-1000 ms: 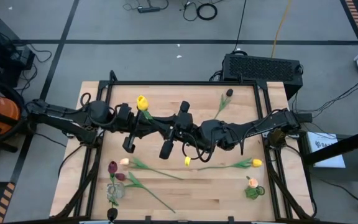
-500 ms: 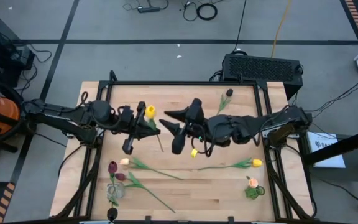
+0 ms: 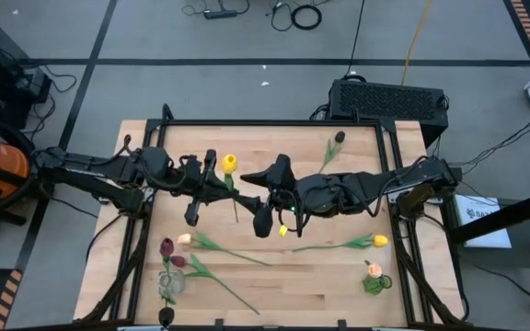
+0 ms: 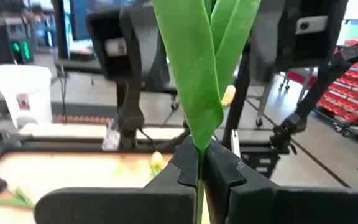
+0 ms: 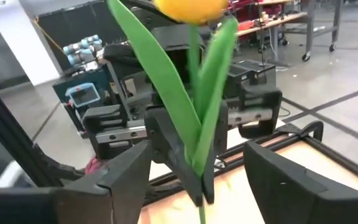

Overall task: Sort flowers into vase by color
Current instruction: Put the top yellow tulip into the green vase

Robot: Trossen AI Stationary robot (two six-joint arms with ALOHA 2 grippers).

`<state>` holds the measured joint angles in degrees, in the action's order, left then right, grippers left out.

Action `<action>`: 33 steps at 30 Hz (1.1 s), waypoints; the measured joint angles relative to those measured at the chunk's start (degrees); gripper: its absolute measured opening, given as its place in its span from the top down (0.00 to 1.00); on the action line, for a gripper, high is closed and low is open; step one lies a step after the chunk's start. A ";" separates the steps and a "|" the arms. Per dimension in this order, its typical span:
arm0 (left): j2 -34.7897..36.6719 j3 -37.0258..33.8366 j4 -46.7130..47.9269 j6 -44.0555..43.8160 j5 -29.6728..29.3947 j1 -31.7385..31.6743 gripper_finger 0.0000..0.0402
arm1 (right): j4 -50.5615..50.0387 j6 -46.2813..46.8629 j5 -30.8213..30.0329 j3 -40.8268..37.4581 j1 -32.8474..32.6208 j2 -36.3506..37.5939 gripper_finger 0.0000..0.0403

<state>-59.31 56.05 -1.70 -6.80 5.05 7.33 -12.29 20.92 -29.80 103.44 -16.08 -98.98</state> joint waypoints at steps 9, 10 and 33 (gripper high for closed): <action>0.00 0.00 7.89 -0.34 2.04 -0.34 0.99 | -2.46 -2.12 -0.05 -0.09 1.37 -1.48 0.38; 0.00 0.00 8.19 -0.32 2.04 -0.34 0.99 | -2.89 -2.10 0.17 -0.11 1.61 -1.54 0.38; -0.41 -0.10 15.24 -0.25 1.71 -0.39 0.98 | -4.53 -6.09 4.83 0.00 3.97 -5.08 0.65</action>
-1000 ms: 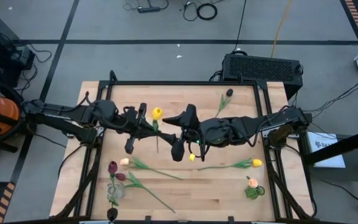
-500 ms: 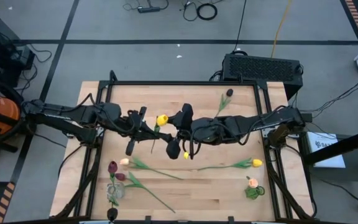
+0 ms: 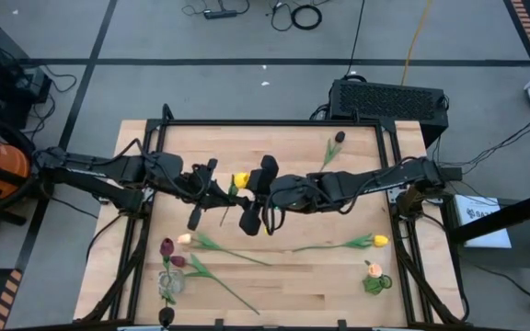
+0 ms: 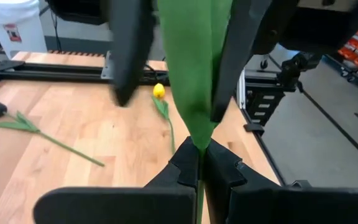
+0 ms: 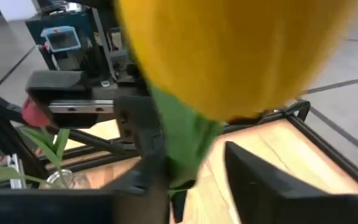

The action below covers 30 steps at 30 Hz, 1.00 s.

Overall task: Sort flowers into vase by color
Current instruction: Put the top yellow tulip into the green vase

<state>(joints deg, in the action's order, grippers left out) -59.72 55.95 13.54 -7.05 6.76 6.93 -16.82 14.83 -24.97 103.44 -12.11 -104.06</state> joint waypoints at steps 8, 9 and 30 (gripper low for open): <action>-0.42 -0.03 0.50 -0.05 -0.51 -0.02 0.98 | -2.73 -0.44 0.08 0.00 -0.79 0.69 0.97; -0.42 -0.03 0.31 -0.04 -0.48 -0.02 0.98 | -3.25 -0.08 0.04 0.00 -0.91 1.01 0.97; 2.62 -0.03 -0.96 0.50 -4.24 -0.18 0.46 | -28.69 22.63 -32.72 0.02 -16.52 15.82 1.00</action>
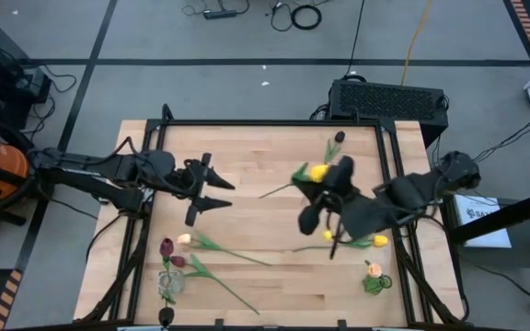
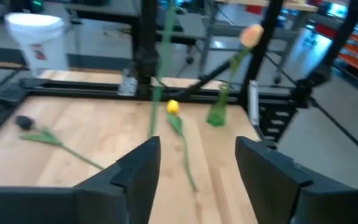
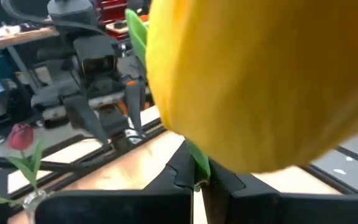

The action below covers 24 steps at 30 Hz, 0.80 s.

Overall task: Sort flowers into vase by color
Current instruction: Put the top yellow tulip into the green vase

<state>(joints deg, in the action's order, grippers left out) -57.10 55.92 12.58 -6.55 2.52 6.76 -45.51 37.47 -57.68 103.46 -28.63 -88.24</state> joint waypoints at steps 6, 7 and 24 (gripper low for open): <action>1.56 0.00 0.29 0.00 -4.13 0.01 0.42 | -13.43 15.06 -4.18 -0.02 -7.76 3.15 1.00; 1.67 0.00 0.47 0.00 -4.25 0.01 0.42 | -15.09 17.91 -4.34 -0.01 -8.82 3.41 1.00; 1.66 0.00 0.41 -0.61 -9.07 0.01 0.42 | -17.67 19.04 -3.68 10.52 -26.41 3.69 1.00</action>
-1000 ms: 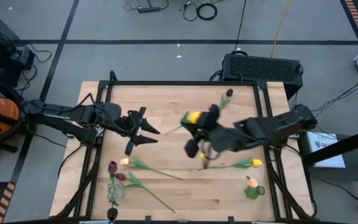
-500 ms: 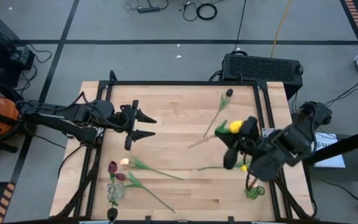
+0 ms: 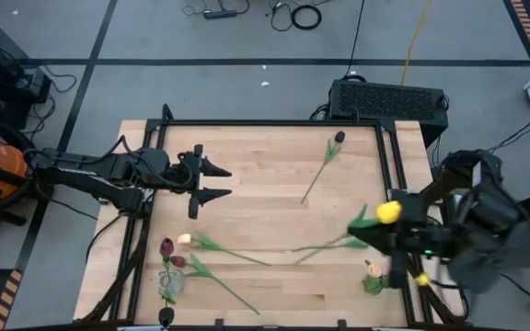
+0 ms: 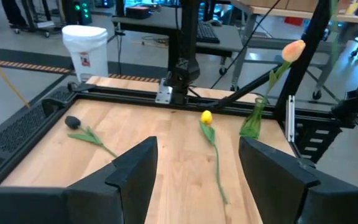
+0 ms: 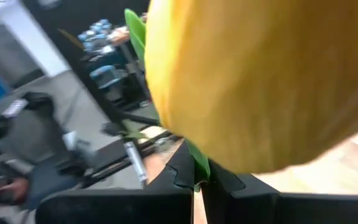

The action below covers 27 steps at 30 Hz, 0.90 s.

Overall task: Sort flowers into vase by color
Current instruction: Put the top yellow tulip into the green vase

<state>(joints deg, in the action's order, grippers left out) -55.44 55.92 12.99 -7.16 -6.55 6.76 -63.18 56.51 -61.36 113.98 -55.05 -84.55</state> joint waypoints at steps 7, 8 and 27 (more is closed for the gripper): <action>-0.01 0.00 -0.02 -0.03 -2.83 0.00 0.42 | -4.49 3.21 3.46 3.44 -7.72 0.04 1.00; -0.02 0.00 -0.02 -0.04 -3.22 0.00 0.42 | -5.67 4.75 4.12 3.44 -8.82 0.02 1.00; -0.04 0.02 -0.61 -0.07 -3.43 -0.02 0.42 | -26.87 40.95 22.98 -3.38 -20.39 -2.98 1.00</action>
<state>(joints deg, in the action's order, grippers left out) -55.48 55.94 12.38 -7.23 -9.98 6.74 -90.05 97.46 -38.39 110.60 -75.44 -87.53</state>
